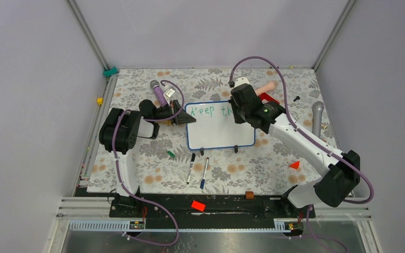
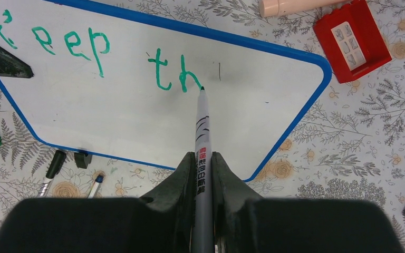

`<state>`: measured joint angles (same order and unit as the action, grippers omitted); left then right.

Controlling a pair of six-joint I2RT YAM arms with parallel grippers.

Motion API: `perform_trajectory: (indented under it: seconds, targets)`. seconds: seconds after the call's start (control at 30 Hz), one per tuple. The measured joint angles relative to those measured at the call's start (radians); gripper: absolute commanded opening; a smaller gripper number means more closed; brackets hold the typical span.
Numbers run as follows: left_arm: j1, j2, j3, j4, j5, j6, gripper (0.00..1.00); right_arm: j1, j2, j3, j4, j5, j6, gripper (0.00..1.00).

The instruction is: Write a sentence on the whiteboard

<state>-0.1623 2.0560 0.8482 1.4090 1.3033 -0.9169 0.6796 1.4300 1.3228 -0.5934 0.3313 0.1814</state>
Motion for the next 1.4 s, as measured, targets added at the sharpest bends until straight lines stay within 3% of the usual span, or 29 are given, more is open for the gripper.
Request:
perform_trajectory:
  seconds: [1.4]
  targets:
    - [0.0,0.0,0.0,0.0,-0.001,0.0,0.0,-0.007,0.05,0.014,-0.001,0.053,-0.001,0.0]
